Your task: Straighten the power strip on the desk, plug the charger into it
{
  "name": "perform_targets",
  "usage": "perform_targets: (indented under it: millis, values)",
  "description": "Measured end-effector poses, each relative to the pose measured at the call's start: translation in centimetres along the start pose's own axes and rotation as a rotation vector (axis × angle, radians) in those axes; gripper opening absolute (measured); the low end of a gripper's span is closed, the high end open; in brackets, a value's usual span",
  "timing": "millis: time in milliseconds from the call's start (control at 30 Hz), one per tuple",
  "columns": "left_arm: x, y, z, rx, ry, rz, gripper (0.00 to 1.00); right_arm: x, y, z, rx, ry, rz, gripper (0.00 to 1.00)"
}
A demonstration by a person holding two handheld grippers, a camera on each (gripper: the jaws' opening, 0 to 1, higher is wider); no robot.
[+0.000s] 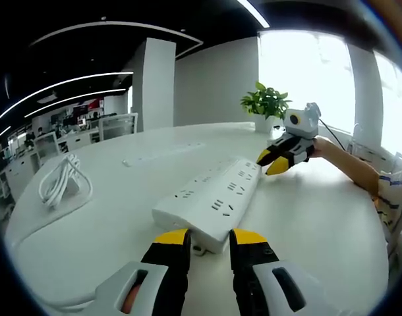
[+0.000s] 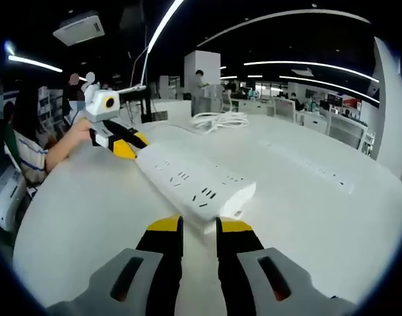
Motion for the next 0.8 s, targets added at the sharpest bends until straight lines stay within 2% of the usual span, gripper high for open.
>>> perform_targets:
  millis: [800]
  values:
    - [-0.02, 0.05, 0.18, -0.008, -0.004, -0.001, 0.24, -0.03, -0.07, 0.28, 0.004, 0.029, 0.004, 0.18]
Point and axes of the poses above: the point that each gripper's makers call its tool centre point, and the gripper's own axes: z roughly backward along the fingers, x roughly to its right, y roughly out of its top, the point moved 10 cm from there along z, roughly backward along the fingers, and after that the axes turned 2 degrees about -y, right-handed, at the moved point
